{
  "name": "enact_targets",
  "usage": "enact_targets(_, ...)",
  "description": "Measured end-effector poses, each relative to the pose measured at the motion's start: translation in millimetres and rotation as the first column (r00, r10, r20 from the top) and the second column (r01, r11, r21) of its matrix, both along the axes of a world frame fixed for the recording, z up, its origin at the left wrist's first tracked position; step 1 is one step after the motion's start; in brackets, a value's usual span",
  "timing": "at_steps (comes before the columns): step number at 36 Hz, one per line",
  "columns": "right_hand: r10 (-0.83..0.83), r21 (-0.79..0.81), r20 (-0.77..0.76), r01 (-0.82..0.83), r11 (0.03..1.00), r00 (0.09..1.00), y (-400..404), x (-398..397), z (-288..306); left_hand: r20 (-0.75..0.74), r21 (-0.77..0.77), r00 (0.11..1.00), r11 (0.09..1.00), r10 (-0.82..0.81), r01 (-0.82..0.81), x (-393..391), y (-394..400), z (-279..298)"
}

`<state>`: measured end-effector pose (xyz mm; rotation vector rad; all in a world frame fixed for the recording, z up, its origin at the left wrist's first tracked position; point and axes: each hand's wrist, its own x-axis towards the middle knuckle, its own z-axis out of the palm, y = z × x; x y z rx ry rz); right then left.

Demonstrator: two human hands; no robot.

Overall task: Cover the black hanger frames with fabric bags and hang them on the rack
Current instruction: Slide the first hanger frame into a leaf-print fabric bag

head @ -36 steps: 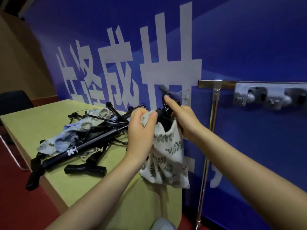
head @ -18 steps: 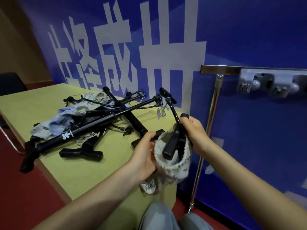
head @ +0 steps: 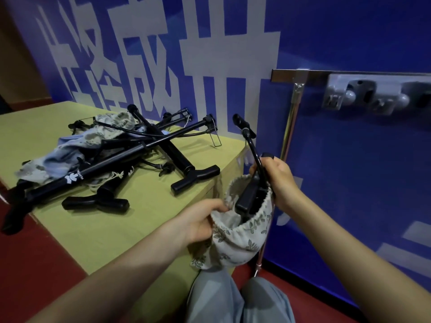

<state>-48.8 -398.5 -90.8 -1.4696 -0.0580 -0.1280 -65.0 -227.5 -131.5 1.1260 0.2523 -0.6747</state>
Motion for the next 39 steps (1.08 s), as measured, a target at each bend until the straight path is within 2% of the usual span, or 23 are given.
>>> enact_targets(4,-0.023,0.015,-0.011,0.024,1.0,1.0,-6.2,-3.8,-4.3,0.028,-0.01,0.995,0.995,-0.101,0.101,-3.4,-1.5,-0.6)
enact_targets(10,-0.032,0.046,-0.039,0.033,0.998,0.999,-12.3,-9.5,-12.3,0.062,0.08,0.993,0.992,-0.103,0.098,-0.3,-1.6,-9.7)
enact_targets(12,-0.035,0.051,-0.046,0.037,0.998,0.998,-14.5,-9.8,-14.3,0.067,0.144,0.989,0.982,-0.135,0.124,-1.2,-0.6,-11.2)
enact_targets(15,-0.044,0.061,-0.05,0.047,0.997,0.998,-17.8,-9.6,-15.1,0.172,0.322,0.958,0.932,-0.23,0.166,-4.9,1.3,-12.8)
enact_targets(18,-0.056,0.047,-0.042,0.058,0.997,0.998,-20.9,-8.7,-15.4,0.281,0.43,0.93,0.897,-0.238,0.1,-5.0,2.3,-14.1)
enact_targets(23,-0.052,0.042,-0.069,0.055,0.998,0.996,-27.1,-6.3,-18.6,0.405,0.362,0.905,0.932,-0.13,-0.028,-0.7,9.6,-10.3)
enact_targets(29,-0.088,0.007,-0.096,0.089,0.996,0.991,-31.4,-6.1,-23.8,0.376,0.156,0.925,0.988,-0.061,0.002,4.3,16.7,7.0)
enact_targets(36,-0.124,0.035,-0.111,0.129,0.991,0.986,-38.2,-1.3,-27.5,0.382,0.109,0.918,0.992,-0.103,0.066,-0.6,19.8,17.4)
enact_targets(39,-0.144,0.079,-0.107,0.153,0.985,0.984,-42.4,2.0,-28.8,0.375,0.142,0.921,0.988,-0.103,0.053,-3.7,19.9,17.9)
